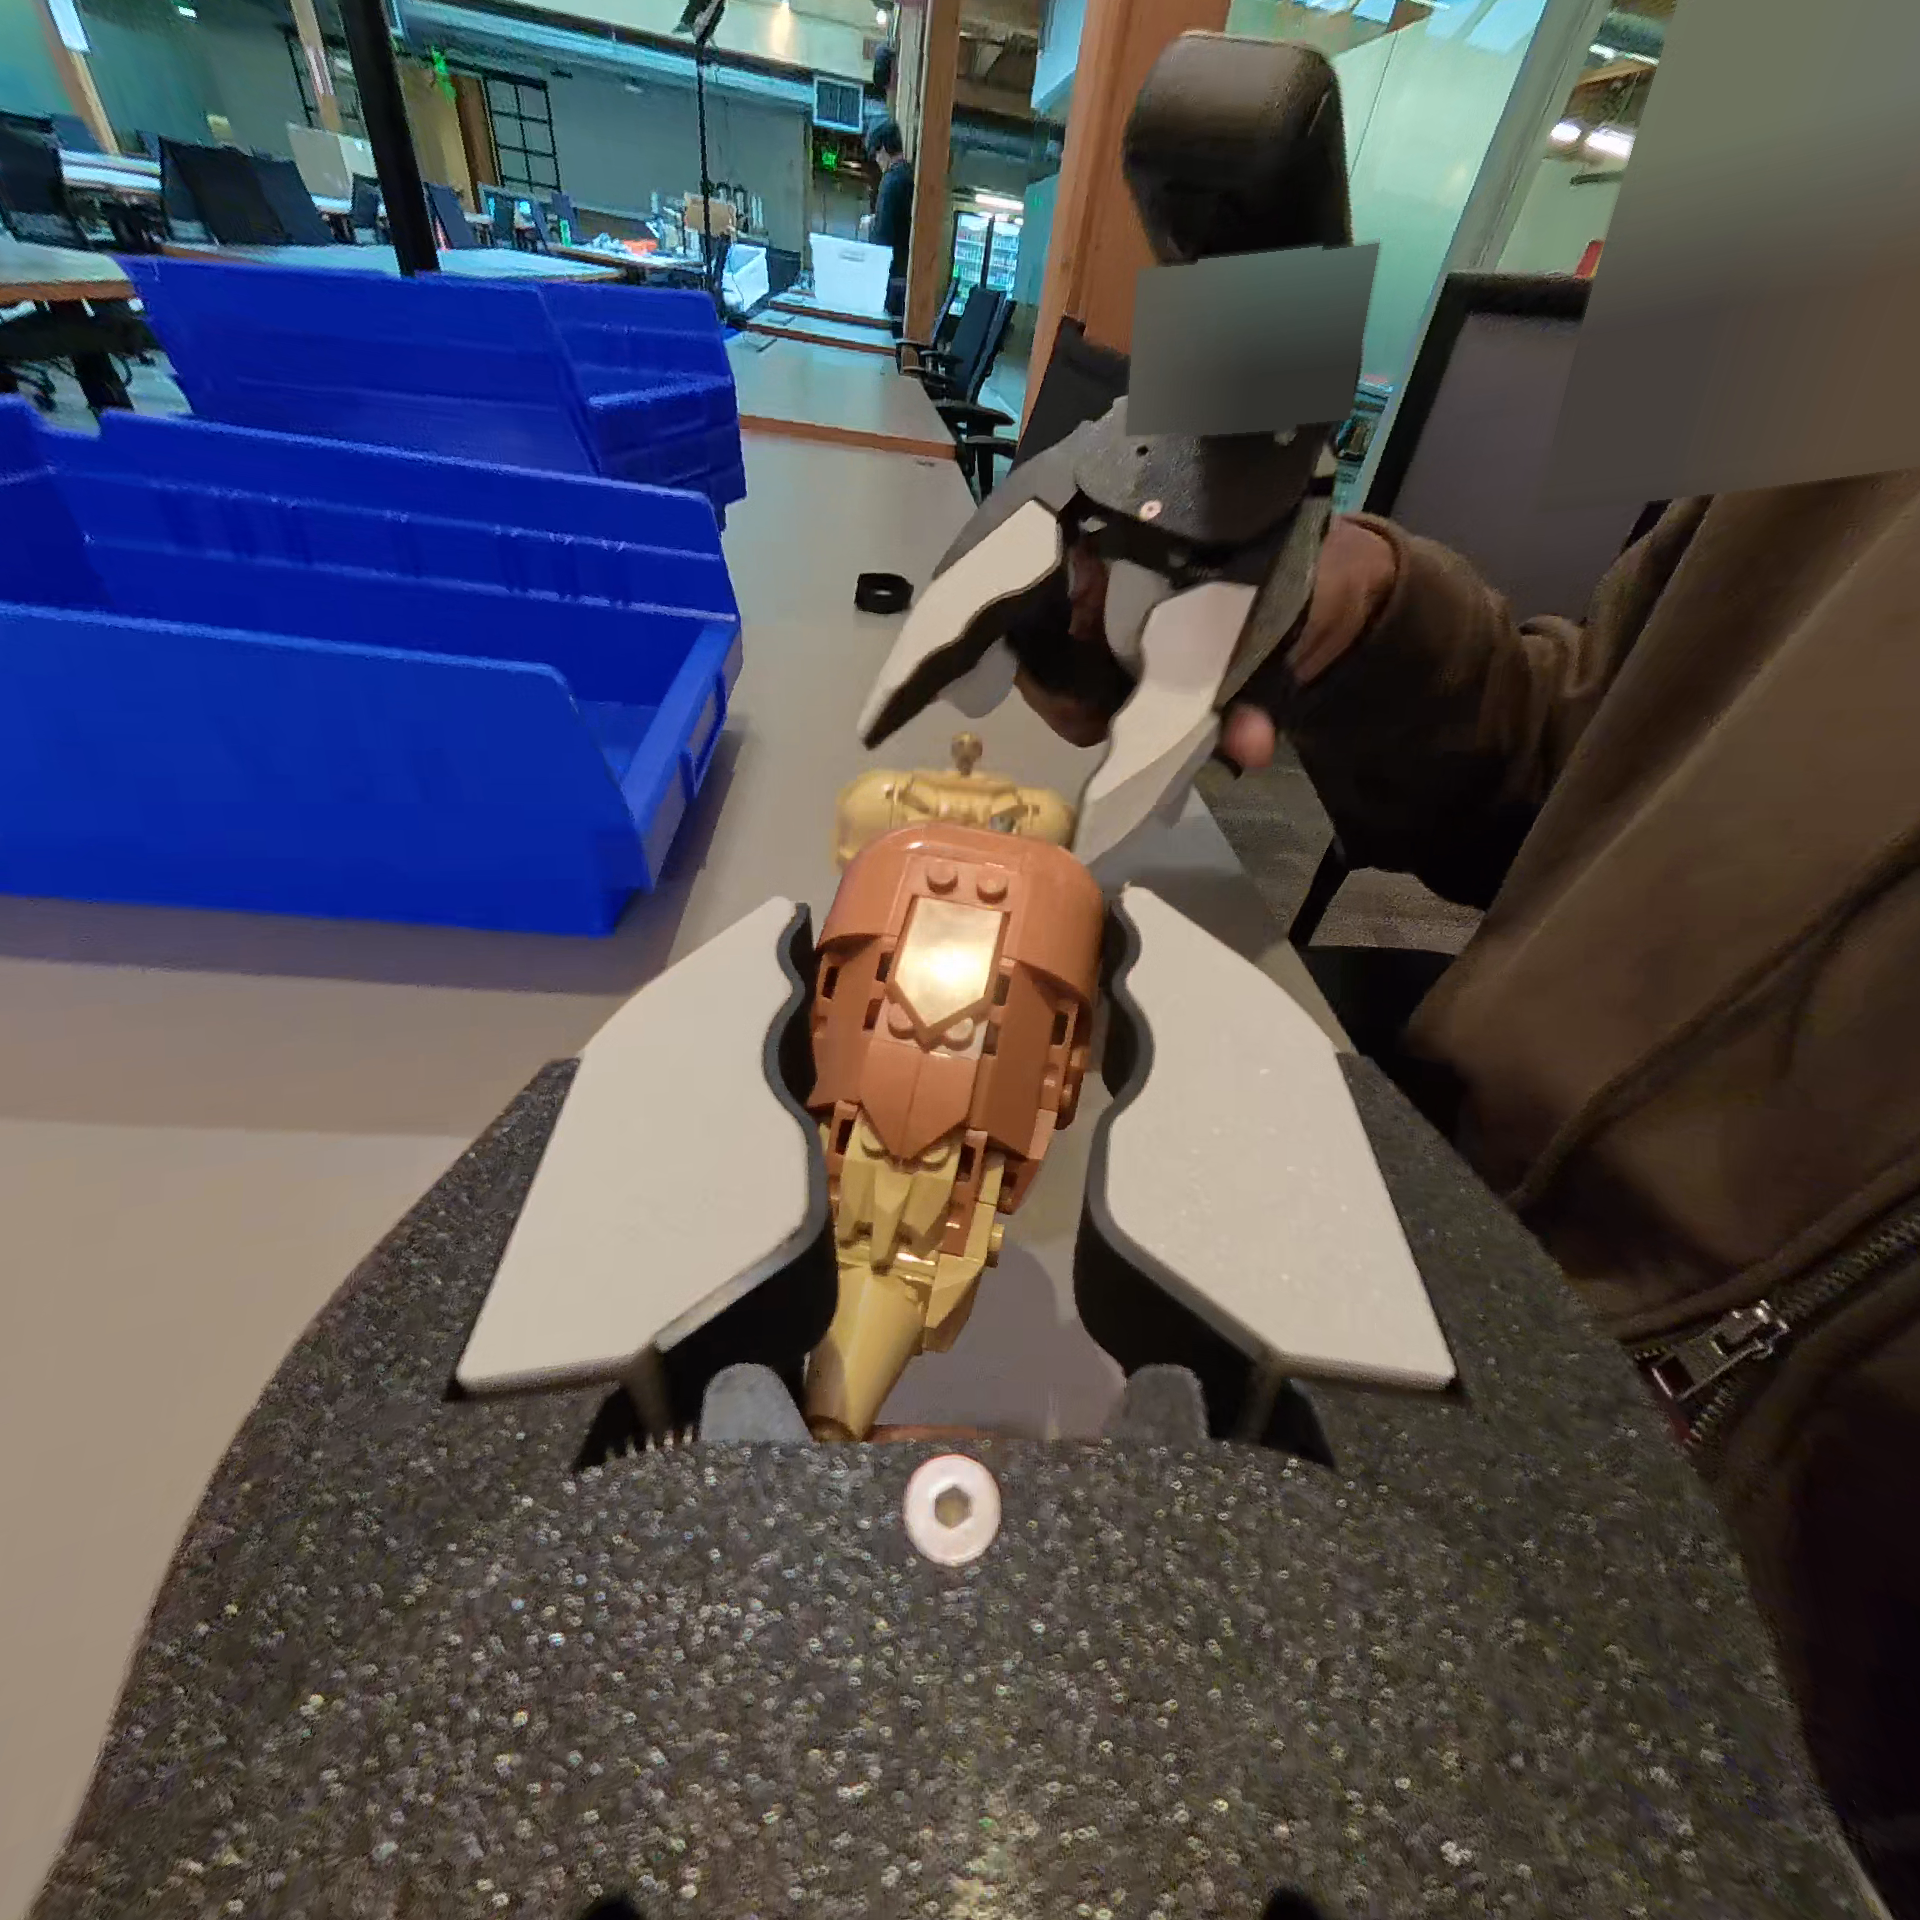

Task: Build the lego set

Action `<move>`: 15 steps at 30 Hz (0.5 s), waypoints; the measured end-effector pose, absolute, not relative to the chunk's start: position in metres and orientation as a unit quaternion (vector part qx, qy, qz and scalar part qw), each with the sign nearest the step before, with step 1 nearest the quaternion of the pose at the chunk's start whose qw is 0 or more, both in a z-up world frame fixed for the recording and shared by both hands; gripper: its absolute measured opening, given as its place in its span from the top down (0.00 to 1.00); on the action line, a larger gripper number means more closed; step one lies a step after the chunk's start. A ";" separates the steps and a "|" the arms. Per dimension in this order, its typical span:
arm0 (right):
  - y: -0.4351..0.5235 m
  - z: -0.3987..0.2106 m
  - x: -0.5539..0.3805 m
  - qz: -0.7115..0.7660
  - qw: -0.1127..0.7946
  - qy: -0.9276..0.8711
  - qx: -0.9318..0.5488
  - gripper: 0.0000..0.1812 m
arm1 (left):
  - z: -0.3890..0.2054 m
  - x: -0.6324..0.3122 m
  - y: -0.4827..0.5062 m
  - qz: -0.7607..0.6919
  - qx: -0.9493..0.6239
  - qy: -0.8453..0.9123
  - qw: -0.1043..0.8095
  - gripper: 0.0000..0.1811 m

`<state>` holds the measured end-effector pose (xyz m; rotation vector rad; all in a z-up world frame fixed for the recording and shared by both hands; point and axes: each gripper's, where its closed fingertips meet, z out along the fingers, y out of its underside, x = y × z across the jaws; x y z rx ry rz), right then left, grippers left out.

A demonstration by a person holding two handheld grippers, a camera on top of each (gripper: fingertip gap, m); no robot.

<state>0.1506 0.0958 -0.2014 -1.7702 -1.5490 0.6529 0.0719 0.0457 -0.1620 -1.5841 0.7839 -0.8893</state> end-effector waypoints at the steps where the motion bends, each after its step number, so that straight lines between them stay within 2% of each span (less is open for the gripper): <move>1: 0.102 -0.201 0.148 0.220 0.358 -0.594 -0.686 0.54 | -0.160 0.072 0.045 -0.371 -0.670 0.331 0.551 0.71; 6: 0.102 -0.189 0.146 0.201 0.382 -0.606 -0.668 0.51 | -0.166 0.067 0.044 -0.358 -0.685 0.319 0.548 0.71; 10: 0.061 -0.158 0.123 0.303 0.371 -0.632 -0.610 0.53 | -0.159 0.071 0.035 -0.369 -0.678 0.327 0.545 0.71; 15: 0.028 -0.159 0.084 0.349 0.340 -0.665 -0.566 0.54 | -0.144 0.083 0.022 -0.384 -0.663 0.348 0.540 0.70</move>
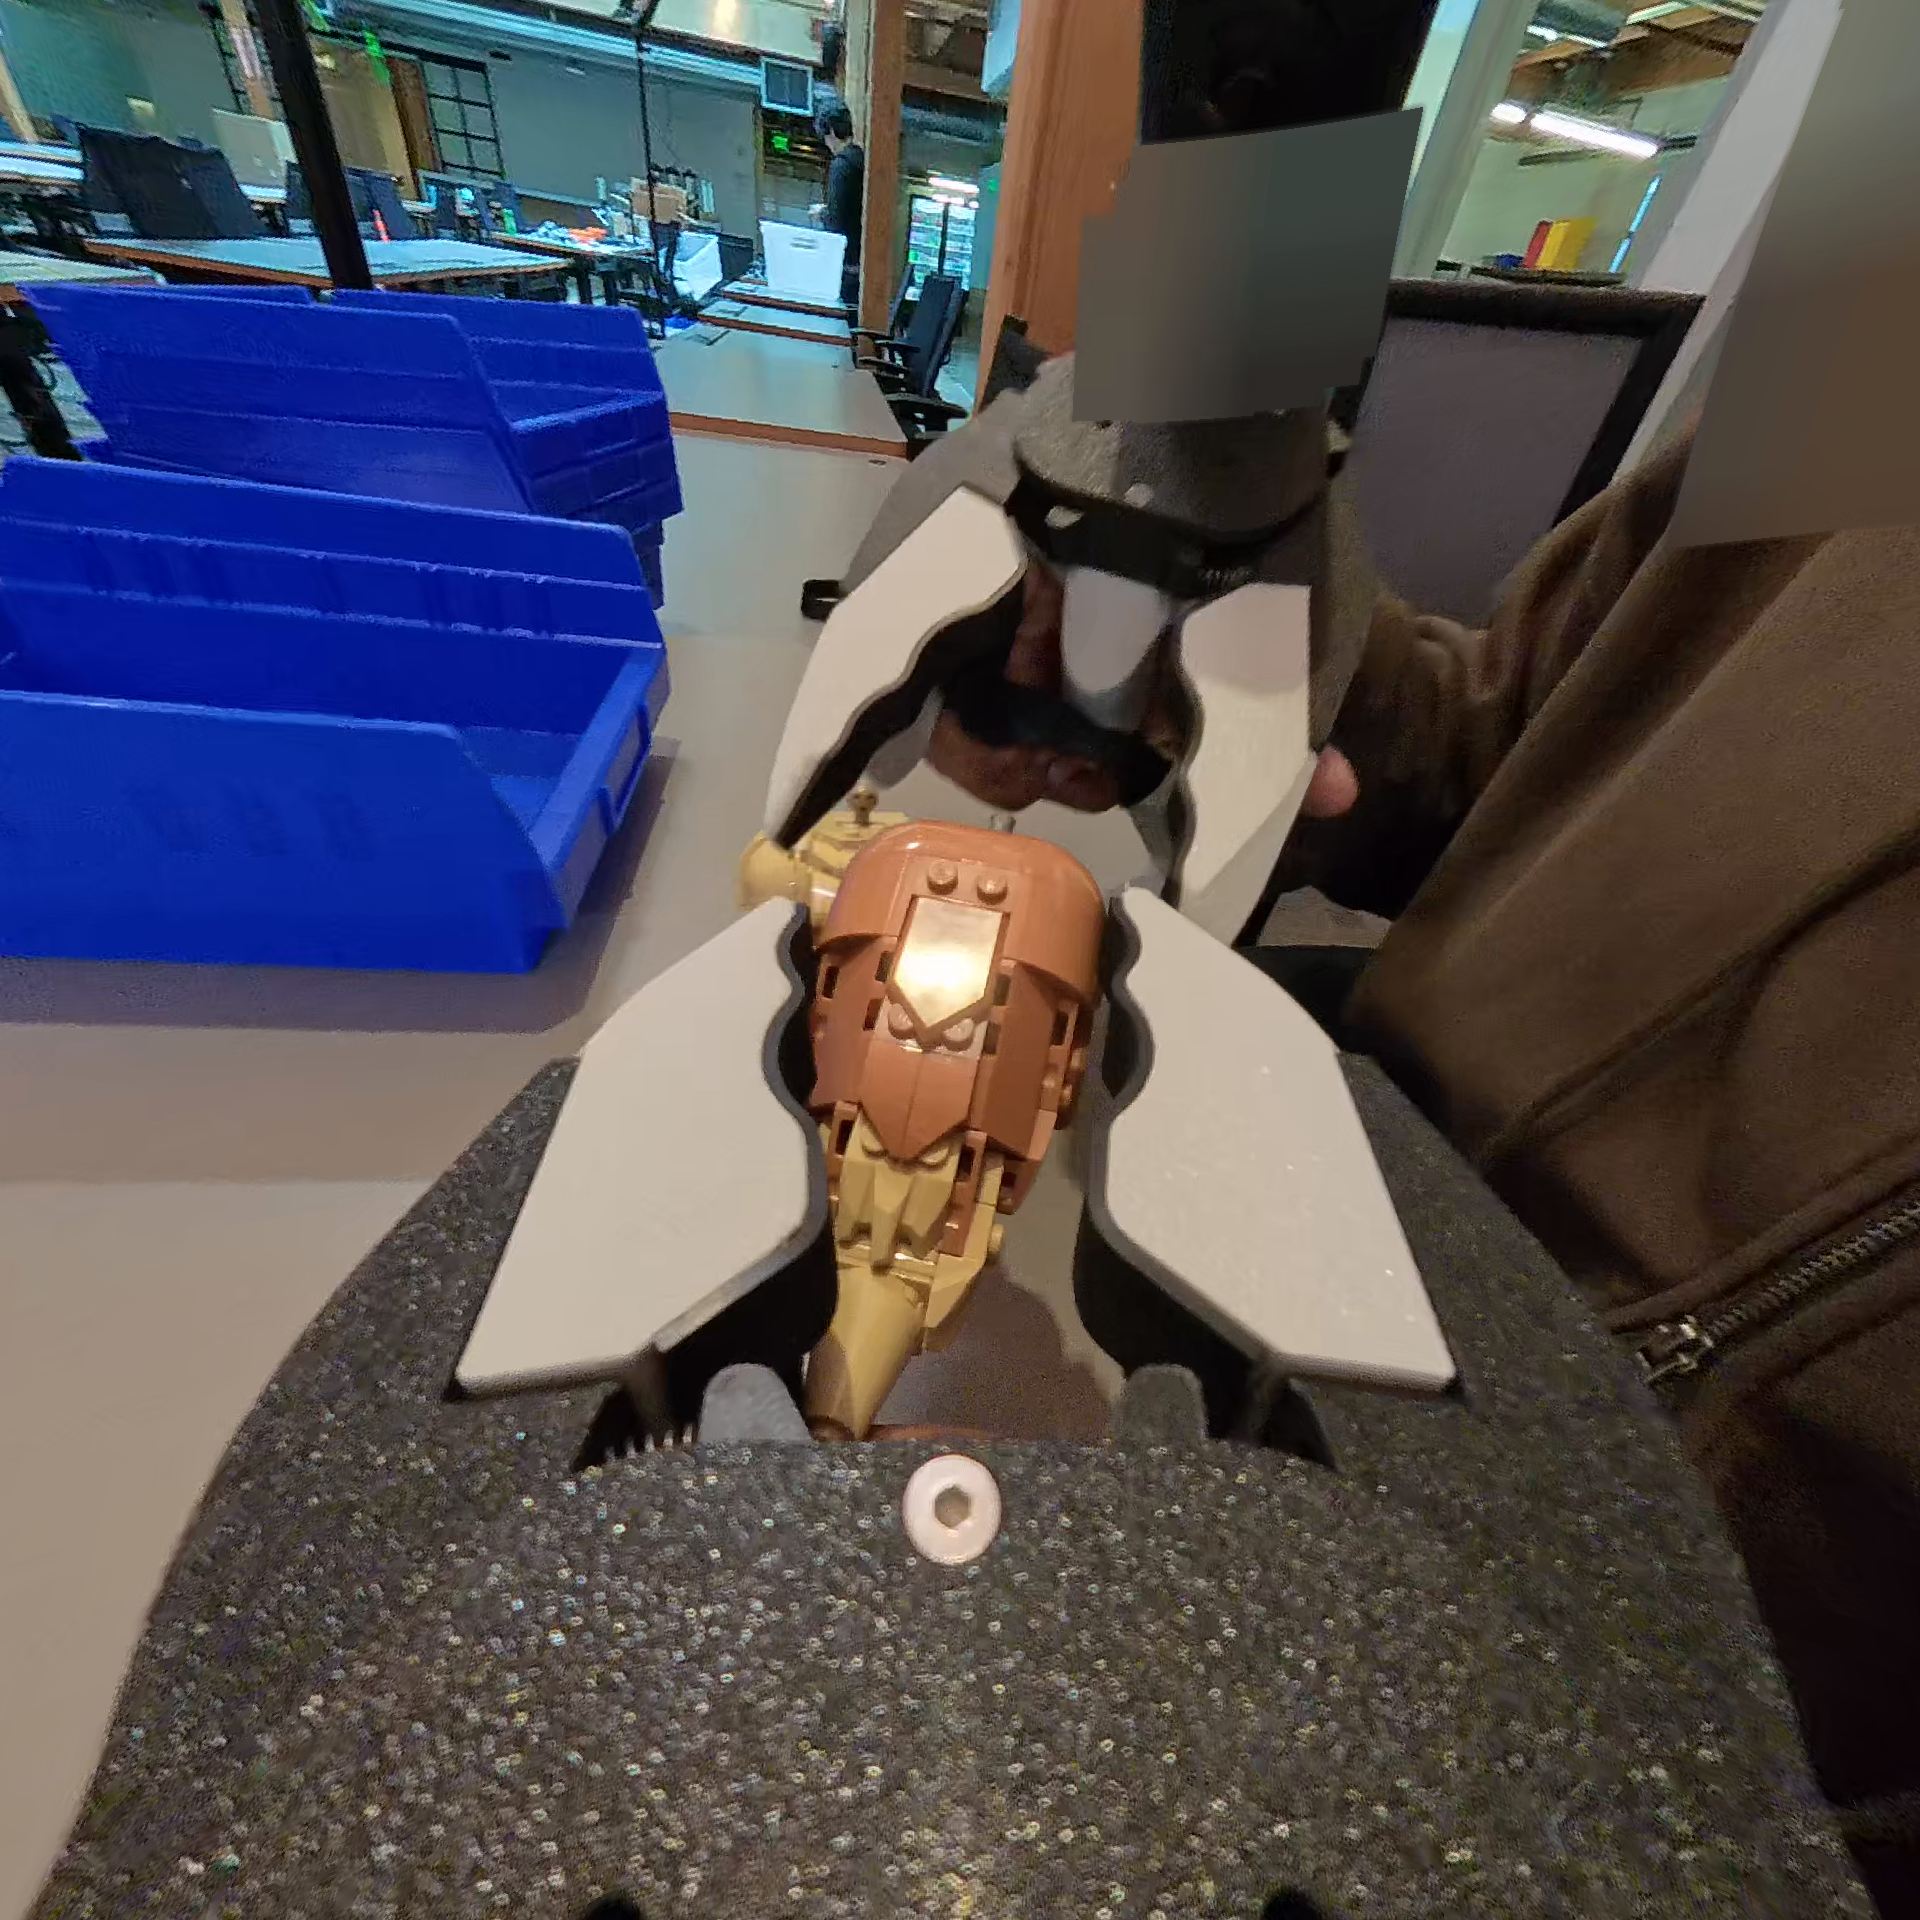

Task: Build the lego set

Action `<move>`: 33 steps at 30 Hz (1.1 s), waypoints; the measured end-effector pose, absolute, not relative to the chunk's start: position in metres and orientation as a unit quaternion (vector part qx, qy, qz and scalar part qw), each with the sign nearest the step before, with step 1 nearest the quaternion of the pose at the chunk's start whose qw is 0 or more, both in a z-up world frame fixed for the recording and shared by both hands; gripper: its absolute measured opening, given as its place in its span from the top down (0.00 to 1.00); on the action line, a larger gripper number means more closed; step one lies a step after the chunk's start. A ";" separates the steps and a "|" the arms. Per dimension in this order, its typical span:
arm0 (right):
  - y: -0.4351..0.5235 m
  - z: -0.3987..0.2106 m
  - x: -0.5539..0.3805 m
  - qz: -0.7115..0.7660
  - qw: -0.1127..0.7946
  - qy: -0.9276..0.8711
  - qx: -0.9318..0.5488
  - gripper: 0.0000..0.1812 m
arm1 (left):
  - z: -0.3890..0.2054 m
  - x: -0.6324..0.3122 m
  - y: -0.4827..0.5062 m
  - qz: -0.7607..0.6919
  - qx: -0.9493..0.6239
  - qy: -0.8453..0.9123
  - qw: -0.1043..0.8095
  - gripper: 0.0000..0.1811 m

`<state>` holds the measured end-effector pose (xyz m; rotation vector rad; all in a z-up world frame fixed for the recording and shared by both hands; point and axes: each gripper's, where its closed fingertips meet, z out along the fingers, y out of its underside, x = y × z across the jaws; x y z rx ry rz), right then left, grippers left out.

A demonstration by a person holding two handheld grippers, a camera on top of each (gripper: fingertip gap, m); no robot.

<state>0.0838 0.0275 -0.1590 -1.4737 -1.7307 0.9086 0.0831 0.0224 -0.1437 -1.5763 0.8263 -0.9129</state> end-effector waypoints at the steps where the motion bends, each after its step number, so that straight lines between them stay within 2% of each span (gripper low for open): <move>1: 0.024 -0.160 0.079 0.355 0.339 -0.667 -0.561 0.54 | -0.142 0.084 0.020 -0.387 -0.663 0.348 0.538 0.70; 8: 0.007 -0.158 0.066 0.402 0.343 -0.662 -0.533 0.66 | -0.139 0.086 0.010 -0.394 -0.665 0.343 0.534 0.71; 17: 0.004 -0.157 0.067 0.426 0.345 -0.645 -0.533 0.67 | -0.134 0.094 0.011 -0.403 -0.663 0.340 0.531 0.70; 25: 0.011 -0.152 0.077 0.455 0.364 -0.618 -0.528 0.68 | -0.112 0.071 0.017 -0.447 -0.621 0.254 0.591 0.70; 28: 0.014 -0.144 0.079 0.490 0.363 -0.591 -0.528 0.68 | -0.118 0.063 0.019 -0.488 -0.623 0.201 0.577 0.70; 33: 0.018 -0.146 0.077 0.461 0.386 -0.593 -0.536 0.68 | -0.149 0.075 0.017 -0.488 -0.662 0.208 0.530 0.70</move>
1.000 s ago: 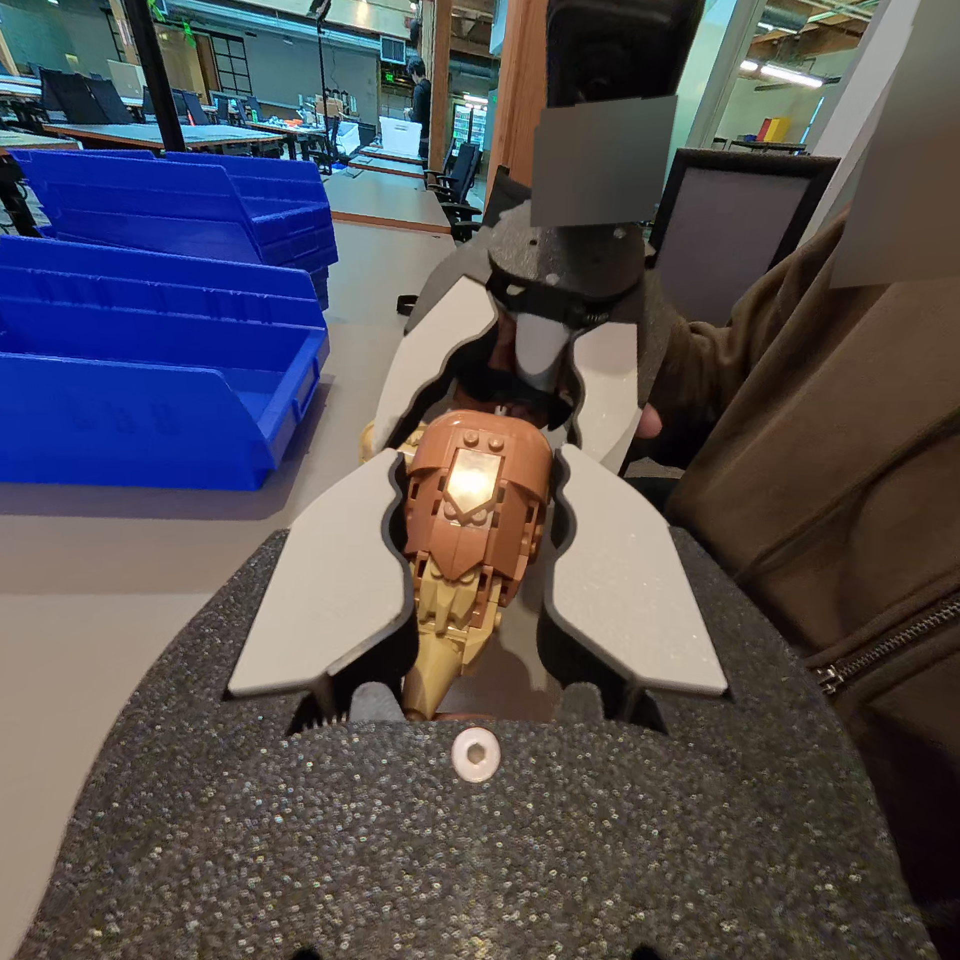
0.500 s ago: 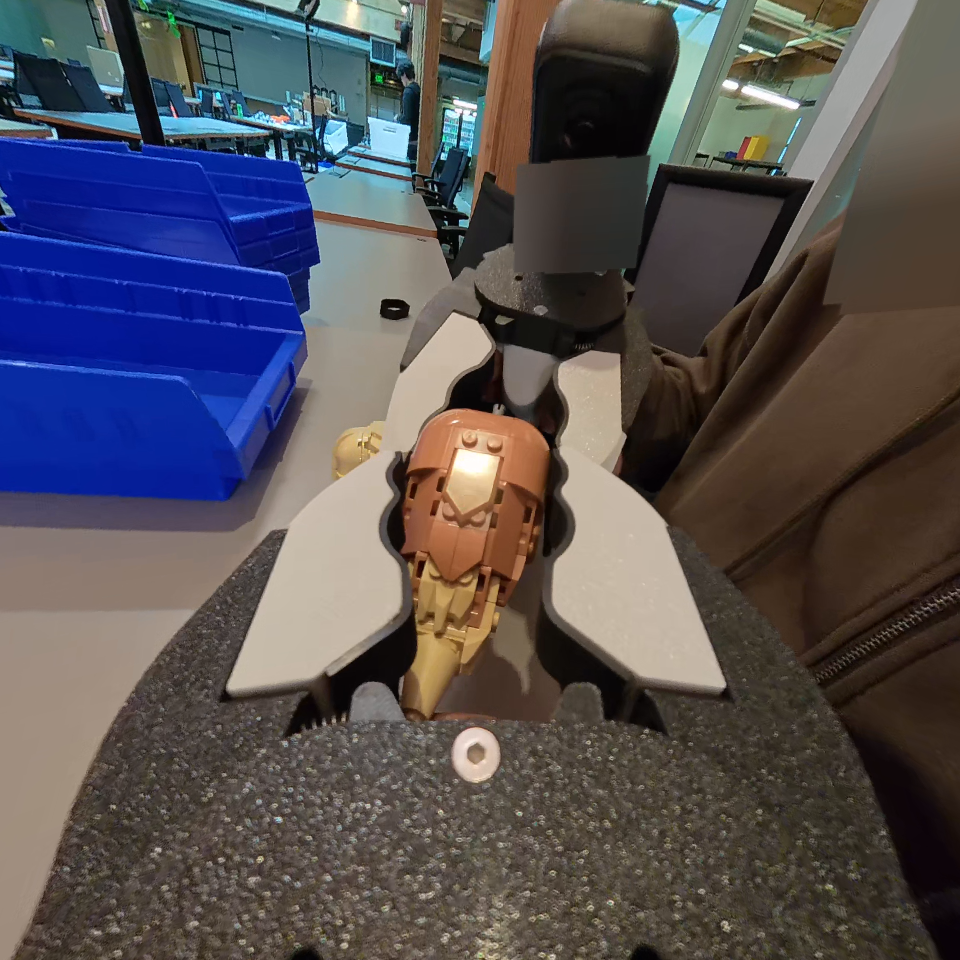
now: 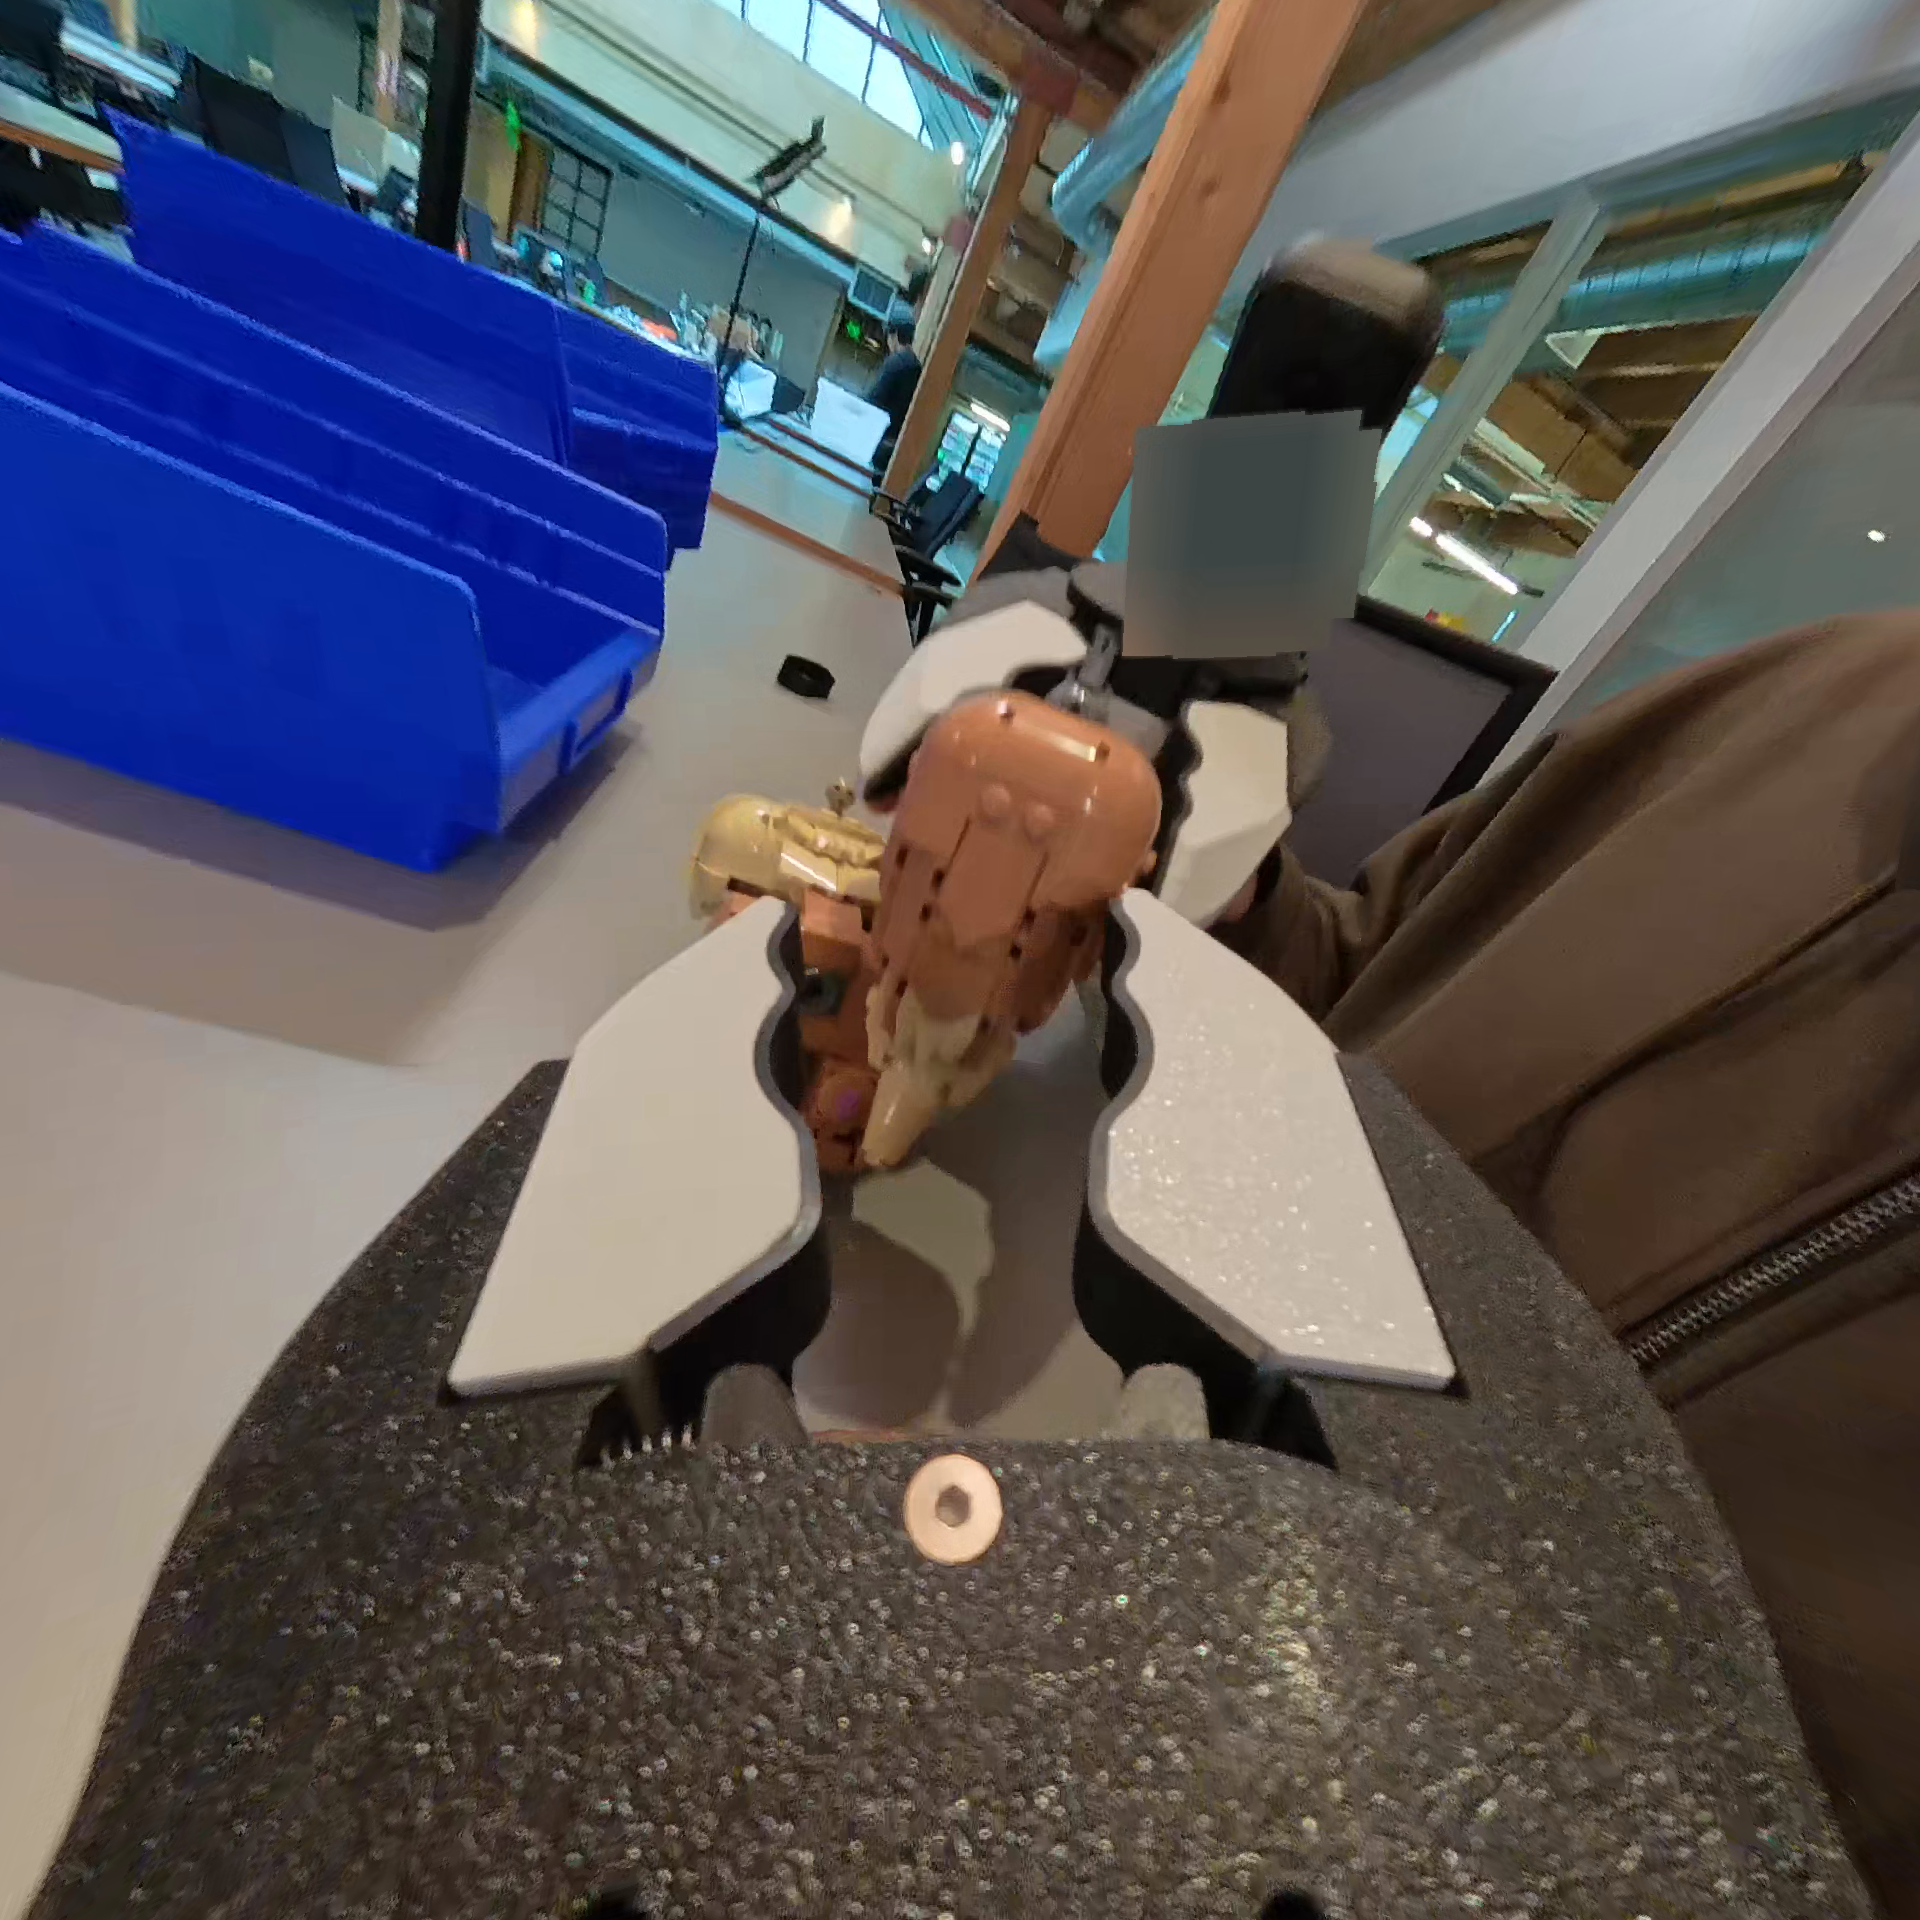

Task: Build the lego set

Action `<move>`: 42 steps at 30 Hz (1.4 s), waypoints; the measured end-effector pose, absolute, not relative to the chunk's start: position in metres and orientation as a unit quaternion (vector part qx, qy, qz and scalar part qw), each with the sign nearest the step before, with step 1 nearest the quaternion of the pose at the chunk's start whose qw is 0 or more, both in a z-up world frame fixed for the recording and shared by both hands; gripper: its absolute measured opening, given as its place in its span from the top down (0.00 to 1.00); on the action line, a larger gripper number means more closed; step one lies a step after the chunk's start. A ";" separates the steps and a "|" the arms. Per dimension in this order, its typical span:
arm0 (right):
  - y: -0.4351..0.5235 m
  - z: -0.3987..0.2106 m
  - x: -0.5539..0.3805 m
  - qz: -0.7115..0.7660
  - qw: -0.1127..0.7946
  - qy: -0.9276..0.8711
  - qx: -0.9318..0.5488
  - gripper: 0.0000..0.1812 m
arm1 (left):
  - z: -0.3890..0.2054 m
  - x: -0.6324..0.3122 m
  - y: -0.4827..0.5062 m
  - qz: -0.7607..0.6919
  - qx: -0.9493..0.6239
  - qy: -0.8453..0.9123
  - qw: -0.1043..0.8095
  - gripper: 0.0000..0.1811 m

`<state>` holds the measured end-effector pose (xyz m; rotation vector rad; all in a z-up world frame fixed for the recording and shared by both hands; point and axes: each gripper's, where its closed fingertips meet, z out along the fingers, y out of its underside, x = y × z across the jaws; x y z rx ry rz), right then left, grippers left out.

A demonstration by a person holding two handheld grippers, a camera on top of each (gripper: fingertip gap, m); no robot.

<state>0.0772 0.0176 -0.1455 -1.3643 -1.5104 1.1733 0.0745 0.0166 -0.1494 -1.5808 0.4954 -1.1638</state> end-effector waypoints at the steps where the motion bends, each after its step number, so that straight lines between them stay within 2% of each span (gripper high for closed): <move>1: 0.019 -0.141 0.077 0.467 0.391 -0.585 -0.535 0.68 | -0.151 0.076 0.015 -0.490 -0.662 0.208 0.527 0.69; 8: 0.029 -0.089 0.077 0.613 0.407 -0.450 -0.507 0.68 | -0.143 0.087 0.013 -0.555 -0.609 0.141 0.550 0.61; 14: 0.022 -0.082 0.069 0.655 0.407 -0.401 -0.494 0.68 | -0.111 0.080 0.011 -0.574 -0.536 0.102 0.611 0.68; 25: 0.007 -0.096 0.055 0.683 0.378 -0.375 -0.500 0.68 | -0.102 0.080 0.007 -0.549 -0.525 0.107 0.642 0.70; 29: 0.003 -0.100 0.058 0.657 0.384 -0.422 -0.493 0.68 | -0.107 0.081 0.004 -0.531 -0.547 0.135 0.632 0.70; 34: 0.014 -0.098 0.079 0.564 0.446 -0.515 -0.467 0.61 | -0.108 0.062 0.002 -0.530 -0.573 0.138 0.610 0.70; 42: 0.021 -0.121 0.072 0.297 0.578 -0.661 -0.375 0.54 | -0.116 0.059 0.009 -0.537 -0.608 0.133 0.570 0.71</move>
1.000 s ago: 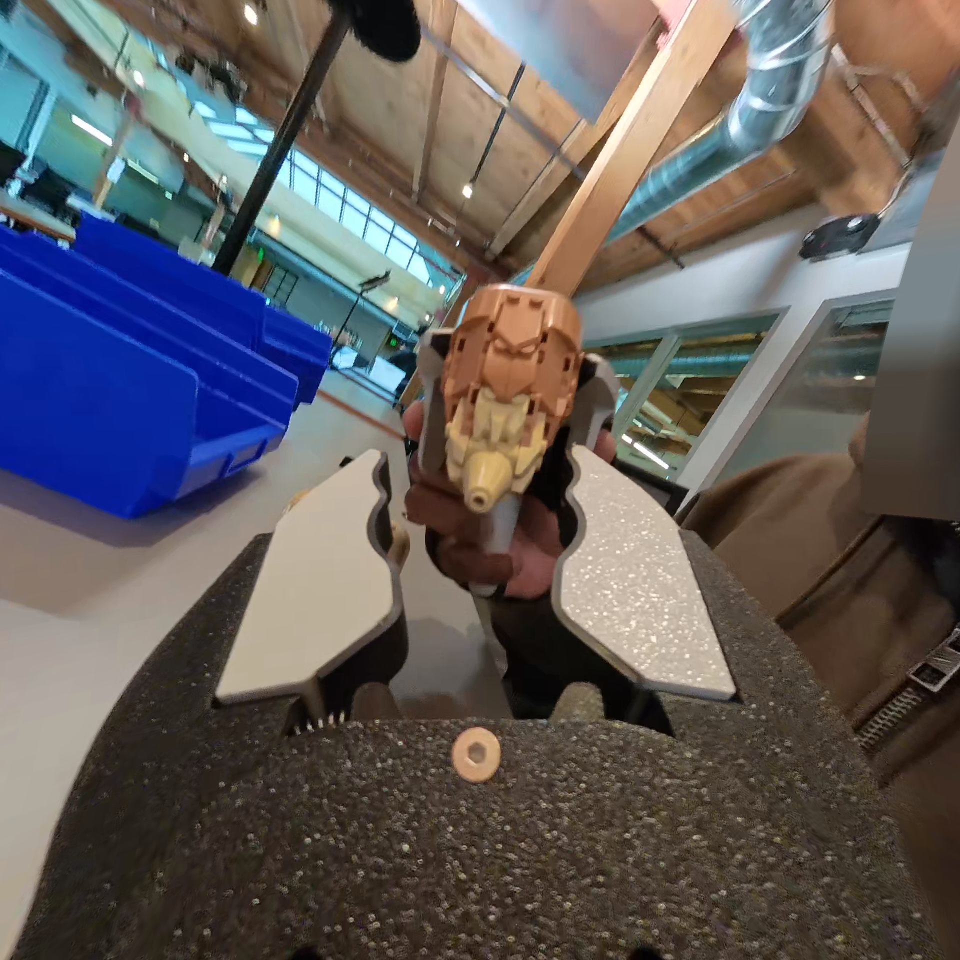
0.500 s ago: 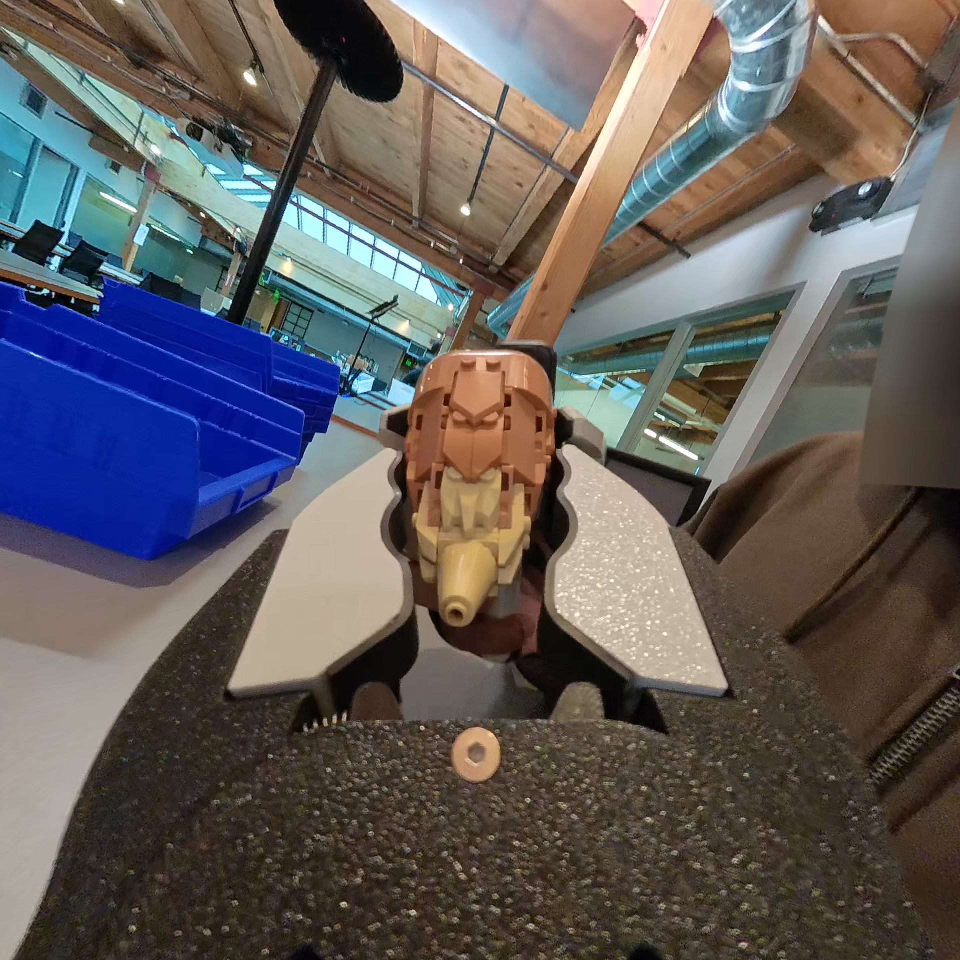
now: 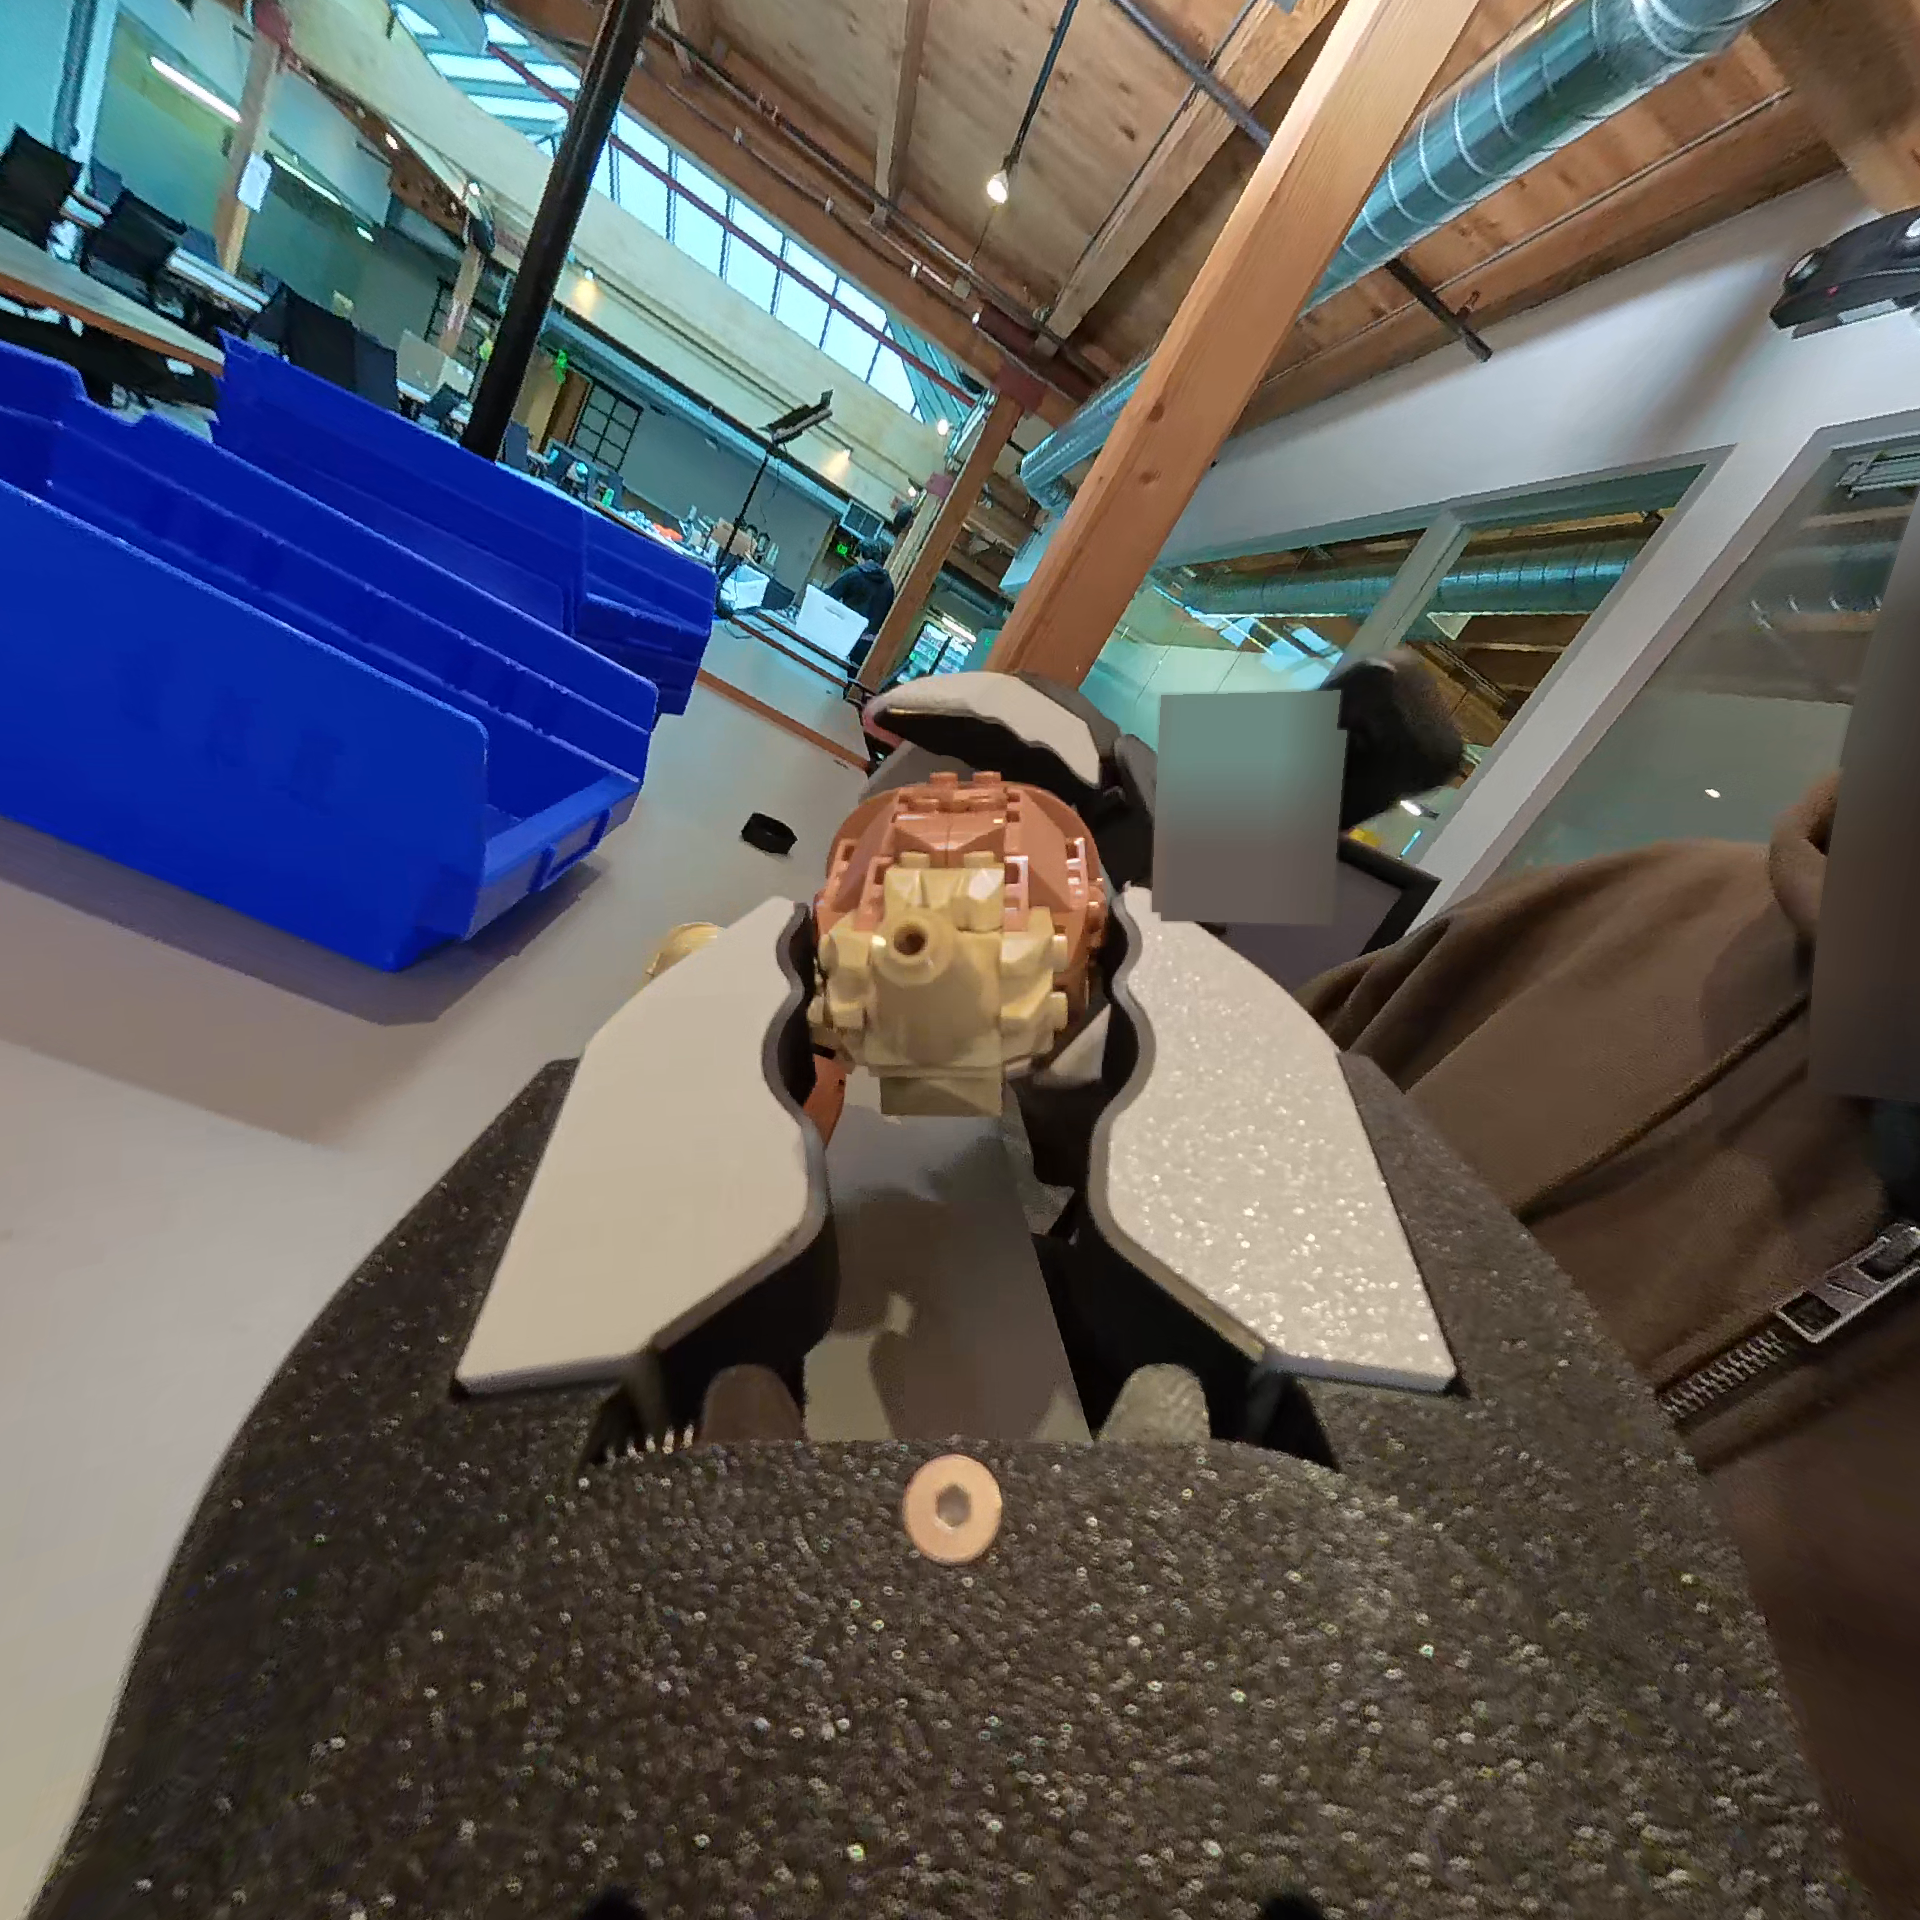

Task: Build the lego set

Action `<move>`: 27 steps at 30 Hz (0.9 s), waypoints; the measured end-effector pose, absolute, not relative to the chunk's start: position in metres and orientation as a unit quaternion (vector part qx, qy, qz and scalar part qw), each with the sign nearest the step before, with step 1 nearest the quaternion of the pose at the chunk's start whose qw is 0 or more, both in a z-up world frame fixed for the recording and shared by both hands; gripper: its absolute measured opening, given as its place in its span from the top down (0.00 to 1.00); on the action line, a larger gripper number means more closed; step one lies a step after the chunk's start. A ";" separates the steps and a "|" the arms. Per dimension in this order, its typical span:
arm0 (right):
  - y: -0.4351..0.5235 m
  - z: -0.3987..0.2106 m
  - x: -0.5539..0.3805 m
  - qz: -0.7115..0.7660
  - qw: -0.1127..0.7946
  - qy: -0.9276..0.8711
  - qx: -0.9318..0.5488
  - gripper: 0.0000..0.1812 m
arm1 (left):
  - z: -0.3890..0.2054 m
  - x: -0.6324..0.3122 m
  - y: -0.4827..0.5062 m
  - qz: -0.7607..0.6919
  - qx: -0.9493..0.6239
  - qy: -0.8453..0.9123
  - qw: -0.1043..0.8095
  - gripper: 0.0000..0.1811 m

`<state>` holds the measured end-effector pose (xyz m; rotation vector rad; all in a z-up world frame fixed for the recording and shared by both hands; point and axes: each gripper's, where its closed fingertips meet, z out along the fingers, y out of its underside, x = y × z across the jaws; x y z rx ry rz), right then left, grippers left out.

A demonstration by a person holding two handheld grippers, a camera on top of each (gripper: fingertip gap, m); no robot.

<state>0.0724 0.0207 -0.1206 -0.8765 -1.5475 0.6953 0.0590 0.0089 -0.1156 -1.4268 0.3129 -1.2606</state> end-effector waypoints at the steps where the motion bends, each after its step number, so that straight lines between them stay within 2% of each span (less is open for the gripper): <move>1: 0.018 -0.124 0.069 0.273 0.586 -0.675 -0.356 0.53 | -0.116 0.061 0.009 -0.539 -0.611 0.135 0.564 0.71; 5: 0.011 -0.127 0.058 0.211 0.619 -0.691 -0.307 0.56 | -0.123 0.071 0.006 -0.539 -0.630 0.153 0.537 0.70; 8: 0.007 -0.130 0.055 0.190 0.631 -0.698 -0.280 0.67 | -0.123 0.076 0.002 -0.544 -0.633 0.167 0.524 0.70; 13: 0.005 -0.128 0.055 0.185 0.652 -0.683 -0.272 0.68 | -0.124 0.076 0.000 -0.531 -0.644 0.187 0.518 0.69; 16: 0.003 -0.130 0.053 0.181 0.660 -0.675 -0.274 0.68 | -0.128 0.082 0.001 -0.520 -0.658 0.203 0.506 0.64; 21: 0.001 -0.128 0.055 0.187 0.669 -0.668 -0.267 0.68 | -0.128 0.086 0.001 -0.518 -0.661 0.214 0.498 0.67; 27: -0.001 -0.127 0.059 0.204 0.663 -0.674 -0.256 0.68 | -0.136 0.092 0.000 -0.520 -0.676 0.228 0.469 0.62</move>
